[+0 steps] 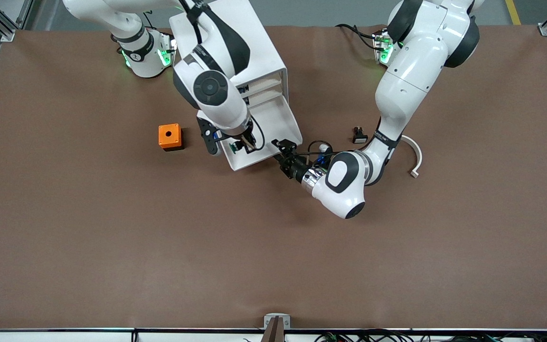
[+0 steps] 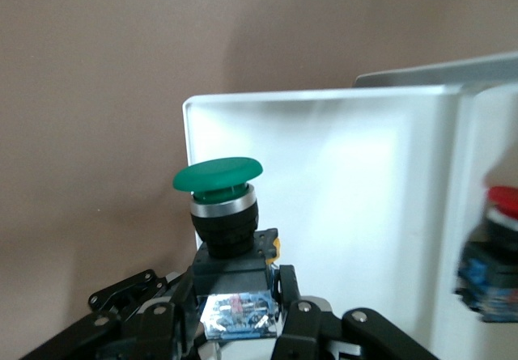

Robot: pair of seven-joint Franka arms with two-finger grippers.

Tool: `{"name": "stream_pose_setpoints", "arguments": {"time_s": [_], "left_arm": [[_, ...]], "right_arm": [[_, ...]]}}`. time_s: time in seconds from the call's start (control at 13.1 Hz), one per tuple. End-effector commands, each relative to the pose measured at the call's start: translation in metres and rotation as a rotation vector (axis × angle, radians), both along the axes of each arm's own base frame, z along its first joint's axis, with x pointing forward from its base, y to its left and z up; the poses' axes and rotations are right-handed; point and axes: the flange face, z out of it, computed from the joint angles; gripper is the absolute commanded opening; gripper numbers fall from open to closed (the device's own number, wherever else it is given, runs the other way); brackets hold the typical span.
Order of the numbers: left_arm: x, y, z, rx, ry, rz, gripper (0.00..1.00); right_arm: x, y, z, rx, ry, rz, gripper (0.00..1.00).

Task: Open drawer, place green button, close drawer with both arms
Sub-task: 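Lower the green button into the open drawer and open the right gripper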

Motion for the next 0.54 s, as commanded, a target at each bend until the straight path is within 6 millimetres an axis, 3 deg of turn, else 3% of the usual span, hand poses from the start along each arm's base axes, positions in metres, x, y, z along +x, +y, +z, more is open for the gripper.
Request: {"name": "stream_pose_setpoints", "arguments": {"time_s": [0.0,0.23,0.31,0.46], "left_arm": [[0.020,0.013,0.021,-0.041,-0.053,0.014,0.99],[0.032,0.031,0.038,-0.047,-0.184,-0.068,0.99],[0.033,0.035,0.044,-0.025,-0.236,-0.120,0.99],[0.034,0.042,0.050,0.024,-0.313,-0.208,0.99]], "right_arm": [[-0.004,0.016,-0.029,-0.027,-0.032,-0.038,0.07],[-0.005,0.022,-0.051,-0.044,-0.046,-0.054,0.11],[-0.005,0.024,-0.054,-0.038,-0.050,-0.066,0.20],[-0.003,0.024,-0.058,-0.041,-0.050,-0.077,0.57]]}}
